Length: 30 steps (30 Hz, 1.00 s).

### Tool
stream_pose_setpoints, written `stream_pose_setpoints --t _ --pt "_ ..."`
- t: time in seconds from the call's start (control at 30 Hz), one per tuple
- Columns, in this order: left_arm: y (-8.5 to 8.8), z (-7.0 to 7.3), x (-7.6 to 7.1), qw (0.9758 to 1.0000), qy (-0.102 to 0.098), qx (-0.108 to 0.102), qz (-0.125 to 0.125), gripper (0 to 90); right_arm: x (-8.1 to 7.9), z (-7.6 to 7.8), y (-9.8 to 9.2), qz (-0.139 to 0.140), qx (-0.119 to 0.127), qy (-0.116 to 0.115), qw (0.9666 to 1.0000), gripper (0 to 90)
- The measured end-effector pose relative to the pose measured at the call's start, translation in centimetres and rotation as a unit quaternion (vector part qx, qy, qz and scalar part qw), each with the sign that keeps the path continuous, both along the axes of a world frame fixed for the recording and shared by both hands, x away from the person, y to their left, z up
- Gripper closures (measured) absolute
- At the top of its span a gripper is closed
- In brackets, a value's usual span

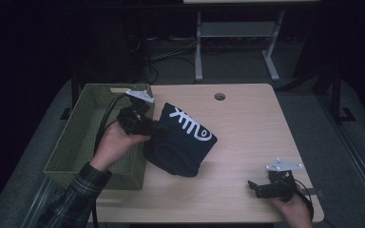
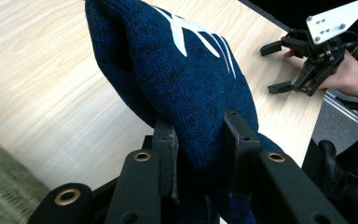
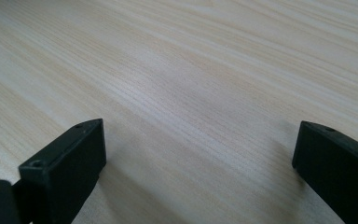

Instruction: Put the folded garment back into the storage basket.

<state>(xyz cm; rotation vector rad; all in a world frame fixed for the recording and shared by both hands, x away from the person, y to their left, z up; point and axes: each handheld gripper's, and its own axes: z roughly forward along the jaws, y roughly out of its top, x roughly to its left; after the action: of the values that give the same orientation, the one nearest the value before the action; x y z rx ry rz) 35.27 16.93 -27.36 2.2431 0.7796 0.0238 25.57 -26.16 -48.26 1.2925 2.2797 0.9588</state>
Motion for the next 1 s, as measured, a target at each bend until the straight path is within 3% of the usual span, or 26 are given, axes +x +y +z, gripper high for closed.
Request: stream_pose_setpoints --t 0.33,1.0 --pt "2.0 2.3 0.1 0.9997 0.006 0.020 0.008 70.0 0.0 0.0 0.0 0.000 0.000 0.000 1.0000 2.4" --pt "6.3 6.8 -0.4 0.9988 -0.003 0.025 0.043 70.1 0.0 0.0 0.0 -0.002 0.001 0.000 1.0000 2.4"
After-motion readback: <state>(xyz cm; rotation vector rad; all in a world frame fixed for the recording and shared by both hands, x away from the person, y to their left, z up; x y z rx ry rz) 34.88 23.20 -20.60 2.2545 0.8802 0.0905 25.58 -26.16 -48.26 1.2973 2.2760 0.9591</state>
